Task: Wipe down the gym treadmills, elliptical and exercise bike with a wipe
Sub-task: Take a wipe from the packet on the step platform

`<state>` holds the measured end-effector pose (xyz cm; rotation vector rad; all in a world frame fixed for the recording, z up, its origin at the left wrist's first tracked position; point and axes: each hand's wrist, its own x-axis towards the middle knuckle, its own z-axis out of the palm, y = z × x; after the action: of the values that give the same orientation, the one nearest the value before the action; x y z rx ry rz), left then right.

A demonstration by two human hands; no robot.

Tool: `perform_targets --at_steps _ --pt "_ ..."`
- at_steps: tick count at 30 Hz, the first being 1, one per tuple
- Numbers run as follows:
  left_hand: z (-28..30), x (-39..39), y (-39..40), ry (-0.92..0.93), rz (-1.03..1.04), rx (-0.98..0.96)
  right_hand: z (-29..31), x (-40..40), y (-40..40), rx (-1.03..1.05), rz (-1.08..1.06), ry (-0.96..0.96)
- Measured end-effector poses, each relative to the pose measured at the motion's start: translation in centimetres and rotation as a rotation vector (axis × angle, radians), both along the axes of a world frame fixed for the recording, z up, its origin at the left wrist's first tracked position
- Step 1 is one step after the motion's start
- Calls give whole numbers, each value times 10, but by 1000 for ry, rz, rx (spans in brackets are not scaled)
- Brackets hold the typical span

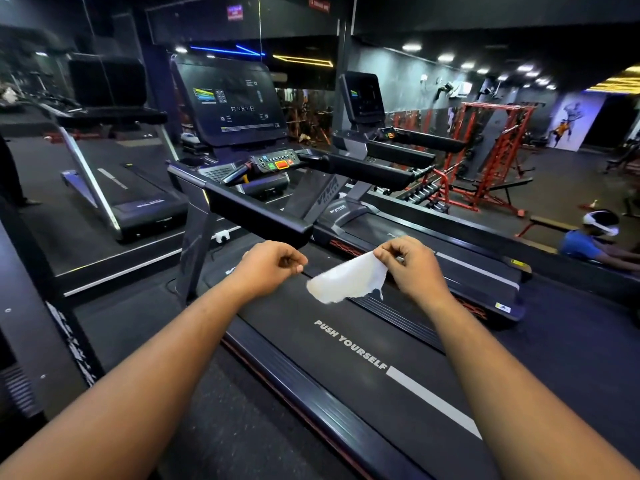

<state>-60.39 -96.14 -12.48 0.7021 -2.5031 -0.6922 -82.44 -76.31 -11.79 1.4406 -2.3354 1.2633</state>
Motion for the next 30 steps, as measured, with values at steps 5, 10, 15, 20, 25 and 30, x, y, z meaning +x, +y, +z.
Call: perform_targets --at_steps 5,10,15,20,25,30 --pt "-7 -6 12 45 -46 12 3 -2 0 123 103 -13" --pt "-18 -23 48 -12 -225 123 8 5 -6 152 228 -71" --pt "-29 -32 59 -17 -281 372 17 7 1 92 245 -130" --pt "-27 -29 50 107 -218 495 17 -3 16 52 215 -238" --pt "-16 -25 41 308 -123 654 11 -18 29 80 194 -222" --pt "-13 -32 35 430 -140 603 3 -31 36 287 254 -97"
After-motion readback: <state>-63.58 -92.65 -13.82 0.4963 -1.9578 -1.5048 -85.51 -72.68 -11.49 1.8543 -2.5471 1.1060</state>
